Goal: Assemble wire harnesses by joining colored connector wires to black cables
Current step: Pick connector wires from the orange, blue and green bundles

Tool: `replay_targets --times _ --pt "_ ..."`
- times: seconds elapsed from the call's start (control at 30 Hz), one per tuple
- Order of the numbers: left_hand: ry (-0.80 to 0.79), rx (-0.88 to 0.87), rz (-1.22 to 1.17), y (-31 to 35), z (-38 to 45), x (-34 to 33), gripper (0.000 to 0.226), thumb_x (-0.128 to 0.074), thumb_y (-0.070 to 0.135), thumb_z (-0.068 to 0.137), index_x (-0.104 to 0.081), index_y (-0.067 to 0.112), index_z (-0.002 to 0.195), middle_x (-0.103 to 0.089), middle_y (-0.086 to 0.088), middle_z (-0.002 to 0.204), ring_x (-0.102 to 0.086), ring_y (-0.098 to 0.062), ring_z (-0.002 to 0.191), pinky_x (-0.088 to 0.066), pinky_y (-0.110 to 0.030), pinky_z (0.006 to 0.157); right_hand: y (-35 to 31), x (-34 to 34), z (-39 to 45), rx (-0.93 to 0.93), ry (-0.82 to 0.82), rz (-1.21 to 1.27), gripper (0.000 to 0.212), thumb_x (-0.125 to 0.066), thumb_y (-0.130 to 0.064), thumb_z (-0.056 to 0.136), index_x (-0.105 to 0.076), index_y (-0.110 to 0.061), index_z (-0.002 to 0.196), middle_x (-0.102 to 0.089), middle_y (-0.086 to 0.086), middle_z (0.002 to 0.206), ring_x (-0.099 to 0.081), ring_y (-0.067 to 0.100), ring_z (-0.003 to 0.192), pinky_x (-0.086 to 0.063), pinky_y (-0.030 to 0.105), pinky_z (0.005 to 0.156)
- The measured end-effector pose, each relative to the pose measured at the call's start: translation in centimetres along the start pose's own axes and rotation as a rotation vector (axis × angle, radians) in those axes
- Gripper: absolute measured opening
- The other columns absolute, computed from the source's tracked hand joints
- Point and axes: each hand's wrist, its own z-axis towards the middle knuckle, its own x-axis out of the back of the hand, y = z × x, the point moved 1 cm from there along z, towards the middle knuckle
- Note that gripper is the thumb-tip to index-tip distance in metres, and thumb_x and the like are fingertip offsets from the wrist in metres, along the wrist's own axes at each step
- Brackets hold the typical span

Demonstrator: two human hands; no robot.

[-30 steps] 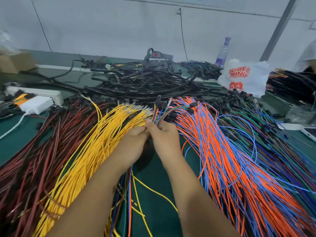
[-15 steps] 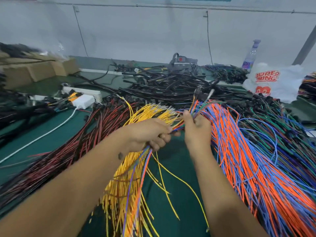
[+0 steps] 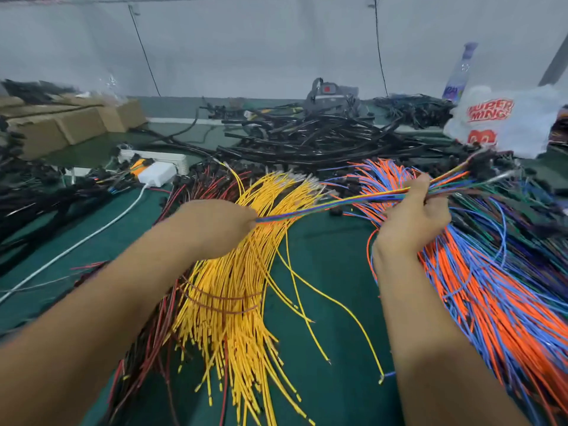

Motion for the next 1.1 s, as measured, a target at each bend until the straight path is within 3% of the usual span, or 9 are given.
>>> replay_targets --times 0.1,0.2,0.33,0.4,0.5,0.63,0.8,1.0,1.1 --pt "0.322 -0.002 -0.107 2.6 0.8 -0.8 0.019 -0.029 0.031 0.104 -0.035 0.023 0.088 -0.045 0.003 0.067 -0.046 -0.021 0.062 -0.034 -0.034 0.053 -0.3 -0.5 0.6 -0.360 -0.104 0.334 0.036 -0.060 -0.019 0.095 -0.046 -0.015 0.062 -0.043 -0.003 0.039 -0.043 0.013 0.033 -0.036 0.021 0.041" --pt "0.378 0.004 -0.295 4.9 2.8 -2.4 0.020 -0.025 0.035 0.104 -0.036 0.021 0.094 -0.048 0.000 0.067 -0.049 -0.029 0.065 -0.027 -0.034 0.050 0.4 -1.3 -1.3 -0.568 -0.316 0.447 0.028 -0.056 -0.017 0.096 -0.052 -0.015 0.068 -0.042 -0.006 0.038 -0.040 0.007 0.033 -0.035 0.019 0.040" --pt "0.424 -0.004 -0.296 7.3 4.6 -4.5 0.010 -0.035 0.023 0.100 -0.030 0.028 0.093 -0.038 0.003 0.060 -0.043 -0.031 0.061 -0.015 -0.033 0.045 2.0 -2.4 -4.2 -0.501 -0.650 0.105 0.020 -0.055 -0.015 0.094 -0.057 -0.010 0.075 -0.043 -0.007 0.041 -0.037 0.007 0.035 -0.030 0.017 0.037" --pt "0.424 -0.005 -0.285 7.7 5.1 -5.1 0.022 -0.038 0.018 0.095 -0.037 0.028 0.114 -0.056 -0.002 0.072 -0.053 -0.033 0.070 -0.021 -0.033 0.047 3.0 -2.6 -5.0 -0.361 -0.772 -0.108 0.020 -0.057 -0.012 0.092 -0.058 -0.012 0.072 -0.047 -0.008 0.044 -0.039 0.009 0.040 -0.031 0.019 0.038" --pt "0.431 -0.029 -0.310 7.5 5.4 -5.7 0.037 -0.038 0.018 0.094 -0.037 0.028 0.129 -0.065 -0.005 0.086 -0.059 -0.032 0.077 -0.028 -0.033 0.053 4.0 -2.7 -4.8 -0.278 -0.790 -0.218 0.024 -0.060 -0.016 0.094 -0.057 -0.014 0.070 -0.052 -0.005 0.048 -0.044 0.008 0.040 -0.038 0.021 0.041" --pt "0.461 -0.018 -0.425 7.2 5.7 -5.7 0.014 -0.032 0.025 0.100 -0.046 0.024 0.104 -0.061 0.000 0.085 -0.057 -0.027 0.077 -0.028 -0.034 0.054 4.0 -2.7 -4.7 -0.293 -0.814 -0.180 0.014 -0.058 -0.014 0.096 -0.062 -0.007 0.084 -0.059 0.005 0.064 -0.053 0.007 0.048 -0.048 0.022 0.049" --pt "0.421 -0.065 -0.669 6.2 5.1 -5.5 0.026 -0.032 0.033 0.103 -0.052 0.020 0.094 -0.053 0.007 0.075 -0.049 -0.017 0.070 -0.036 -0.034 0.059 3.5 -2.5 -4.7 -0.310 -0.764 -0.123 0.024 -0.050 -0.015 0.100 -0.060 0.007 0.102 -0.059 0.010 0.068 -0.059 0.009 0.050 -0.050 0.022 0.046" --pt "0.343 -0.057 -1.275 4.9 4.5 -4.7 0.033 -0.042 0.023 0.102 -0.052 0.006 0.076 -0.034 0.007 0.060 -0.029 -0.008 0.054 -0.024 -0.029 0.053 2.4 -2.4 -5.4 -0.419 -0.747 0.172 0.023 -0.044 -0.013 0.102 -0.060 -0.009 0.086 -0.057 0.005 0.064 -0.062 0.013 0.056 -0.049 0.022 0.051" --pt "0.328 -0.034 -1.285 4.5 4.1 -4.5 0.033 -0.042 0.023 0.102 -0.061 0.002 0.084 -0.033 0.005 0.059 -0.027 -0.008 0.051 -0.023 -0.026 0.050 2.5 -2.4 -5.4 -0.549 -0.784 0.198 0.024 -0.047 -0.018 0.101 -0.062 -0.011 0.083 -0.059 0.002 0.060 -0.061 0.015 0.057 -0.047 0.021 0.048"
